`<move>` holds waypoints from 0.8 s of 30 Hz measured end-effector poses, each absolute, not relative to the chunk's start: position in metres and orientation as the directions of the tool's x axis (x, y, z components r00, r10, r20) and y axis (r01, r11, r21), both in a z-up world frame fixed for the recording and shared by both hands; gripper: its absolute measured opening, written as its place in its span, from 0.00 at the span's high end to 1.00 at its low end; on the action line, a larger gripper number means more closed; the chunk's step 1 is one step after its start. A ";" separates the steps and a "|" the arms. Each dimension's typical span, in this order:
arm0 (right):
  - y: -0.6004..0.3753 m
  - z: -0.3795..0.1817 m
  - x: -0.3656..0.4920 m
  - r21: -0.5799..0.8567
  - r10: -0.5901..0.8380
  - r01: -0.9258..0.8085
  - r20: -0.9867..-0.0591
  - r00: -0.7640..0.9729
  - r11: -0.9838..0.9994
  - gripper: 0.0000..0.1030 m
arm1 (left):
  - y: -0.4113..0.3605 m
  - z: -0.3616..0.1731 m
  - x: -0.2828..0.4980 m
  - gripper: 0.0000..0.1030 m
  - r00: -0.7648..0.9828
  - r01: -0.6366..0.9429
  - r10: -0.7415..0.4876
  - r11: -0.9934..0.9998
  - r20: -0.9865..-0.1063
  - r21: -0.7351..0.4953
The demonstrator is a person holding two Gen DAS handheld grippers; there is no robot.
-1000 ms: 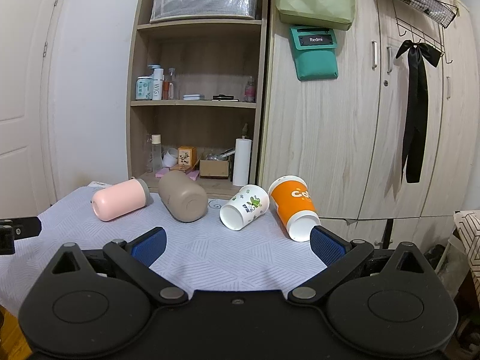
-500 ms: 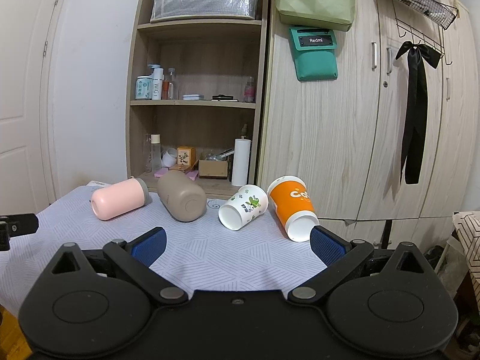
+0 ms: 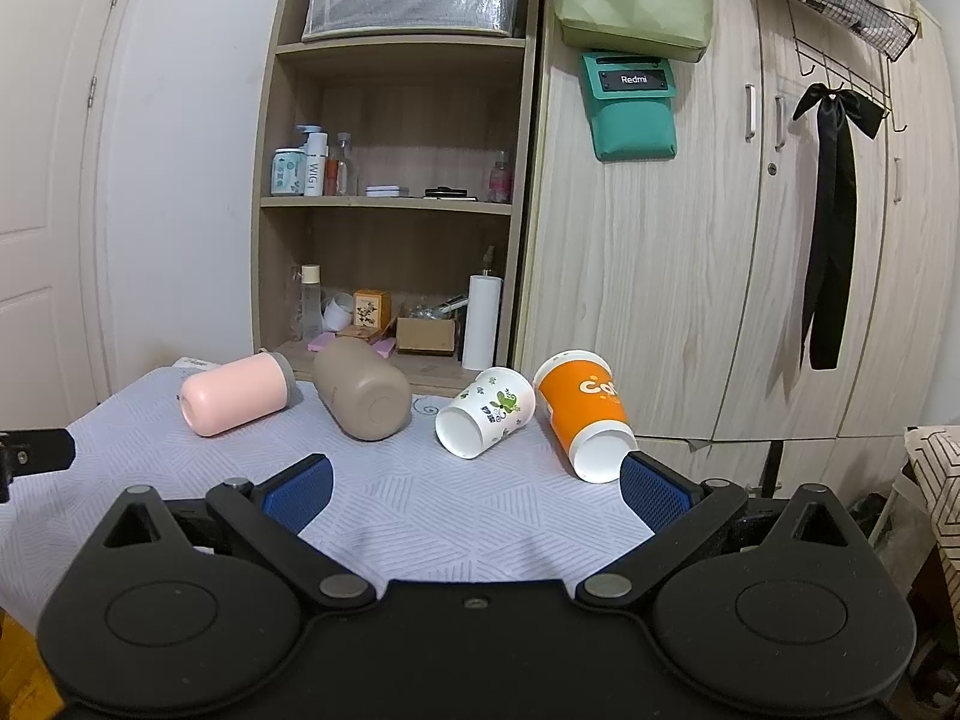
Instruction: Flip cup upright
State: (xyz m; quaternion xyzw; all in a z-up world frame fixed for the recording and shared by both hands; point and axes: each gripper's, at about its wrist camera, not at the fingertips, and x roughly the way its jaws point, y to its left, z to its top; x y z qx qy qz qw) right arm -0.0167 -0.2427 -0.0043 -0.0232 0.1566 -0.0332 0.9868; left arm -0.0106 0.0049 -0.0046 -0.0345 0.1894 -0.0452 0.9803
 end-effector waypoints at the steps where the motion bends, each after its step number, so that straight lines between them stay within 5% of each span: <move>1: -0.243 -0.004 -0.017 -0.056 -0.072 0.057 -0.308 0.949 0.997 0.00 | 0.004 -0.004 -0.012 0.00 0.926 0.076 -0.100 0.994 -0.365 -0.080; 24: -0.251 -0.004 -0.001 -0.106 -0.068 0.034 -0.344 0.936 0.994 0.00 | 0.001 0.019 0.018 0.00 0.885 0.072 -0.113 0.992 -0.452 -0.107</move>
